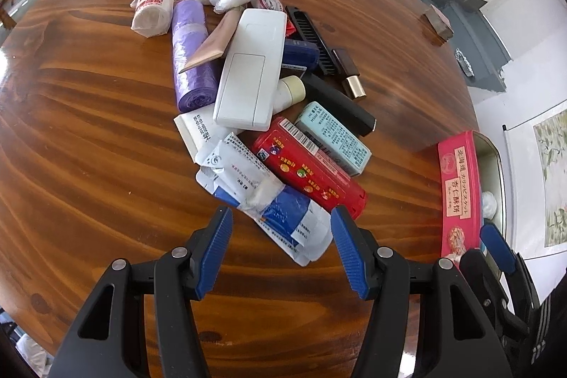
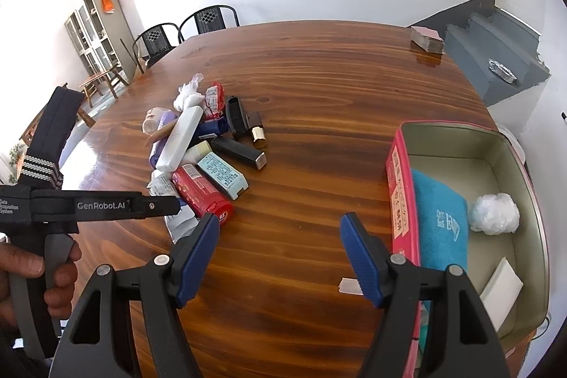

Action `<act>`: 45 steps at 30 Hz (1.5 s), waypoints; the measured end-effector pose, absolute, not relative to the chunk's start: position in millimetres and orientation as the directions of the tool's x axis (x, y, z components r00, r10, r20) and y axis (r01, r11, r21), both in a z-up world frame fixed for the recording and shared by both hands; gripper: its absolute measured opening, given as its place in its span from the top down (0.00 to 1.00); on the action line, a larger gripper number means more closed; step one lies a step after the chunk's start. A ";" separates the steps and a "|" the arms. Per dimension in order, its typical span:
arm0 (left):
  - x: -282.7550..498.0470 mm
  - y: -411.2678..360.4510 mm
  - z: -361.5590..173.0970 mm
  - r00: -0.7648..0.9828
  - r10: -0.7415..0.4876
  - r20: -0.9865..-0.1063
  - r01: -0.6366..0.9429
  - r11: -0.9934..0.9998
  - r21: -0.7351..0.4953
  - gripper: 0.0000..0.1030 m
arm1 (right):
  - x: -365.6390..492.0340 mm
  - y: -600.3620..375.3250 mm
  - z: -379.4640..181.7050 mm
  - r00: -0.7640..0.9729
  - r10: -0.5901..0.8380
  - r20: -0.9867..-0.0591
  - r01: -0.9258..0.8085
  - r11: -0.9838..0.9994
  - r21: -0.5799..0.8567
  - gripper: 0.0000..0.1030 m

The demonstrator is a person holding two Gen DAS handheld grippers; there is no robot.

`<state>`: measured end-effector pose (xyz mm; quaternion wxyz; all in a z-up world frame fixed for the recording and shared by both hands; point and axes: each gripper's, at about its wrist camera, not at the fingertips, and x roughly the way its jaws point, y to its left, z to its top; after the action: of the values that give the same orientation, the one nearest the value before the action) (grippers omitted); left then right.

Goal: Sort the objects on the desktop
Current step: 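Return the left gripper to the pile and grasp the blue-white tube packet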

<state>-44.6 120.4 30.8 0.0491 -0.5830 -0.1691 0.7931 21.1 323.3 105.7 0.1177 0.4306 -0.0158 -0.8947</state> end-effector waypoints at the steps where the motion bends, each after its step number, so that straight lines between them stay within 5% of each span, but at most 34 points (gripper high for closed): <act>1: -46.2 120.0 28.9 -0.312 0.273 -0.910 0.124 -0.938 -0.324 0.40 | 21.0 323.6 105.3 -0.601 -0.222 -0.768 0.195 -0.972 0.128 0.27; 45: -59.3 95.8 16.0 -0.284 0.170 -0.944 0.075 -0.977 -0.199 0.33 | -20.4 264.5 80.0 -0.523 -0.266 -0.809 0.275 -0.952 0.136 0.27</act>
<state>-59.3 95.8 16.0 0.0298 -0.5977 -0.1027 0.7945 -20.4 264.5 80.0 0.1550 0.4629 0.0045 -0.8727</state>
